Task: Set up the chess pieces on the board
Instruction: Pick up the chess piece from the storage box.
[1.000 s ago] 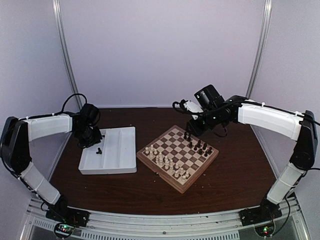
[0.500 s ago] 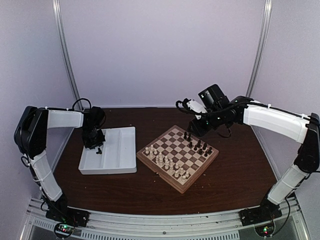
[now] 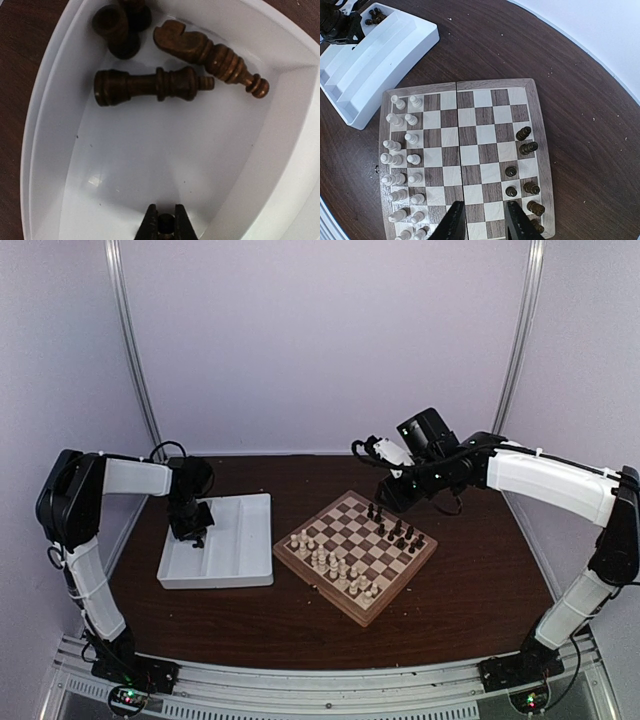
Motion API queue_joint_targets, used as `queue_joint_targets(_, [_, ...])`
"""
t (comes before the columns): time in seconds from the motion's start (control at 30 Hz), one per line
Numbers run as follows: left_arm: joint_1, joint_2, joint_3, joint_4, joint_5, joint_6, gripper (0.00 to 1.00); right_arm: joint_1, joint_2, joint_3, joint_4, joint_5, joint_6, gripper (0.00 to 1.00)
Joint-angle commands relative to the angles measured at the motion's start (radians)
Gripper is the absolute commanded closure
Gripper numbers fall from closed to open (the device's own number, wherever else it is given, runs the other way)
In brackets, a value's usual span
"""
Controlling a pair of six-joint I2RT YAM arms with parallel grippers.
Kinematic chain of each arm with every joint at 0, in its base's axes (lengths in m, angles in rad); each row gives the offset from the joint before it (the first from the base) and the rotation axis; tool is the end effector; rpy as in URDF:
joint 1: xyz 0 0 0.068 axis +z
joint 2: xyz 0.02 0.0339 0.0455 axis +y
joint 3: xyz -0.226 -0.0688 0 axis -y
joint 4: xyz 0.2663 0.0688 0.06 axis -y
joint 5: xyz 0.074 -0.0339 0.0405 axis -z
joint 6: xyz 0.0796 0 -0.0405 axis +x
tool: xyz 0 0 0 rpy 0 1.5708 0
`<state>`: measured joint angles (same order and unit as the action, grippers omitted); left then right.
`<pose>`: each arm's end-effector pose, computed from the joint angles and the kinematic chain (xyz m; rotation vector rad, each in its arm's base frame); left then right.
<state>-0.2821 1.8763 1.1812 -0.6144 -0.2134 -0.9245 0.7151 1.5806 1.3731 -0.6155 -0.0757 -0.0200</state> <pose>0.3602 -0.0868 0.0579 -0.9235 2.6504 0.0383 0.2977 0.2665 0.2309 -0.9075 2.2563 0.4115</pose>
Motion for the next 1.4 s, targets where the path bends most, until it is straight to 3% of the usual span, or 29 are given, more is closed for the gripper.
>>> queue_joint_targets(0.0, [0.006, -0.071, -0.050, 0.031, -0.026, -0.004, 0.98, 0.000, -0.021, -0.005, 0.017, -0.013, 0.009, 0.69])
queue_joint_targets(0.23, [0.006, -0.277, -0.181, 0.172, -0.064, 0.121, 1.00, 0.000, -0.026, -0.012, 0.030, -0.036, 0.019, 0.69])
queue_joint_targets(0.43, [0.006, -0.440, -0.342, 0.369, 0.059, 0.317, 1.00, 0.001, -0.021, -0.018, 0.059, -0.111, 0.055, 0.69])
queue_joint_targets(0.7, [0.006, -0.649, -0.503, 0.541, 0.144, 0.409, 1.00, 0.011, -0.007, -0.038, 0.108, -0.171, 0.097, 0.69])
queue_joint_targets(0.83, [0.006, -0.674, -0.520, 0.599, 0.321, 0.438, 1.00, 0.033, 0.016, -0.046, 0.155, -0.230, 0.144, 0.69])
queue_joint_targets(1.13, [0.006, -0.719, -0.551, 0.828, 0.667, 0.347, 1.00, 0.163, 0.123, -0.019, 0.360, -0.339, 0.258, 0.69])
queue_joint_targets(1.37, [0.006, -0.697, -0.539, 1.033, 0.907, 0.160, 1.00, 0.185, 0.153, -0.034, 0.610, -0.446, 0.442, 0.51])
